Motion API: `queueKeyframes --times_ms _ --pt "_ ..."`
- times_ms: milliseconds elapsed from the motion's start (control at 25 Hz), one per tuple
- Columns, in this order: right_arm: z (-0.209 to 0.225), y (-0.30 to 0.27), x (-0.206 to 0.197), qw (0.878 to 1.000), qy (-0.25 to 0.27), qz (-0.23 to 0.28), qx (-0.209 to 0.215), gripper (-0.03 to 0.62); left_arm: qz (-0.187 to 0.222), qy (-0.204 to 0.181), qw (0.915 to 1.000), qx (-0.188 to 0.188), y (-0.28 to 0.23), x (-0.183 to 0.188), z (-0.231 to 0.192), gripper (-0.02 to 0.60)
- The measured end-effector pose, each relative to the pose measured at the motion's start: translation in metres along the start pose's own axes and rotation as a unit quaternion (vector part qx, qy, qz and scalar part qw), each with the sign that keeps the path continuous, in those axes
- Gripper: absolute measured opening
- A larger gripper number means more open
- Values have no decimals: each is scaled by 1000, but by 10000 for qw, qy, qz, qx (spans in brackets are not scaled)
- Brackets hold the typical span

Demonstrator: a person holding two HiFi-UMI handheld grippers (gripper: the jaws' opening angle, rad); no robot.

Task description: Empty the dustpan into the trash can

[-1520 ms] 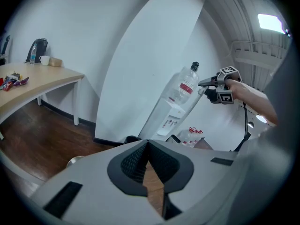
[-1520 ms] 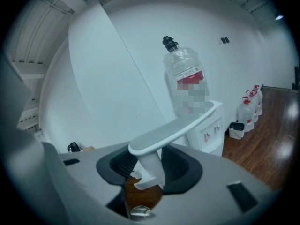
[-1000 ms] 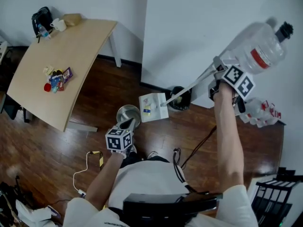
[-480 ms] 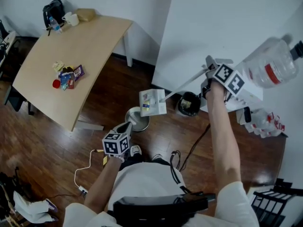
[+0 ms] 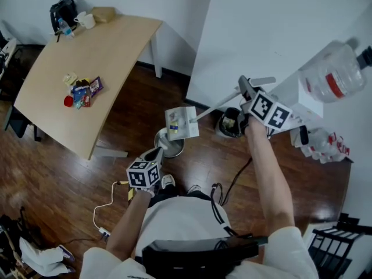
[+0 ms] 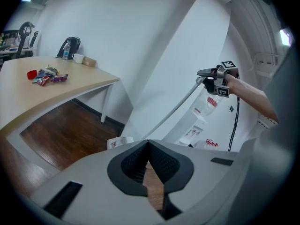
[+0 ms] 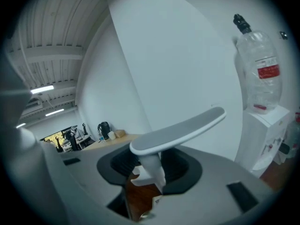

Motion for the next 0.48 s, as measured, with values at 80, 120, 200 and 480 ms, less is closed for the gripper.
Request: queueKeyframes --times_ms 80,120,200,480 --pt "-8 6 -6 9996 197 20 199 153 28 -45 10000 -68 -1 2 6 -5" --pt "-12 9 -9 9989 376 56 288 152 45 -77 9999 -106 -1 4 9 -5" --pt "-23 18 -18 9945 932 179 439 133 76 -131 9997 -175 1 5 15 -5" --pt "-66 41 -42 9740 2025 433 922 118 140 -50 9997 -197 14 -13 20 -5"
Point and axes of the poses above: the fingertips, and each gripper's own axes: y backward along the fingers, z to its right, x out of its top, the point moved 7 cm from there along y, backward along the fingers, and after that the axes turned 6 degrees about -x, right-handed, at the moved point
